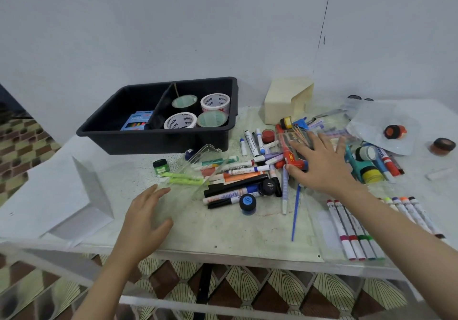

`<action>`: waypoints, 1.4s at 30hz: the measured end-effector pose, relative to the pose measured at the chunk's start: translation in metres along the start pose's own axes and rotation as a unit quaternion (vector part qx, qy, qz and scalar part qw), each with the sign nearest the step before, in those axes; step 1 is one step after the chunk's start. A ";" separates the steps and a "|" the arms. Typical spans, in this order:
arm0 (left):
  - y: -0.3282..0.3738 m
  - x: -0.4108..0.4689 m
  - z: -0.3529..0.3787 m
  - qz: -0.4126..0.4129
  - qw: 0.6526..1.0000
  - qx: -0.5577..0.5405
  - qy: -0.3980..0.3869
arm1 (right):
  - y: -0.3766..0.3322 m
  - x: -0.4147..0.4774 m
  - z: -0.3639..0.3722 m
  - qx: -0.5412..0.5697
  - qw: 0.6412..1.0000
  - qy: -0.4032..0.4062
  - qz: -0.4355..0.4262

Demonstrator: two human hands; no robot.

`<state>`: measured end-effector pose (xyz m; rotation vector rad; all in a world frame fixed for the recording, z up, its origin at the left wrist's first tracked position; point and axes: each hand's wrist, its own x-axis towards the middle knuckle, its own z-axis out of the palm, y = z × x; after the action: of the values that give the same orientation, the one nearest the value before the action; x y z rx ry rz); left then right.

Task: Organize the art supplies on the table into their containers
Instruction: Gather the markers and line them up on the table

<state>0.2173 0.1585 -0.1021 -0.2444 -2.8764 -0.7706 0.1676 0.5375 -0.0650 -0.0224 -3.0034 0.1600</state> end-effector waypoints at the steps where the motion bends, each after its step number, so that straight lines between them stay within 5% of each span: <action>1: -0.001 0.002 0.001 -0.007 1.000 0.009 -0.002 | -0.003 0.000 -0.001 0.007 1.000 0.001 0.000; 13: 0.024 0.034 0.009 0.083 0.992 -0.052 0.075 | -0.047 0.016 -0.009 0.100 0.989 0.038 -0.100; 20: 0.058 0.058 0.021 0.132 0.984 -0.098 0.063 | -0.065 0.029 -0.008 -0.013 0.994 -0.031 -0.099; 29: 0.116 0.079 0.029 0.004 0.940 -0.335 0.063 | -0.052 0.015 -0.018 0.217 0.971 0.086 0.053; 36: 0.153 0.097 0.035 -0.184 0.791 -0.583 0.000 | -0.079 0.000 -0.011 0.379 0.916 0.110 0.067; 39: 0.154 0.102 0.036 -0.177 0.793 -0.583 0.014 | -0.079 0.004 -0.006 0.376 0.924 0.058 0.035; 42: 0.147 0.105 0.033 -0.148 0.818 -0.555 0.024 | -0.072 0.020 -0.005 0.343 0.935 0.088 0.020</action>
<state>0.1401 0.3134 -0.0400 0.1226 -2.0471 -2.3724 0.1480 0.4670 -0.0498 -0.0256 -2.6052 1.1244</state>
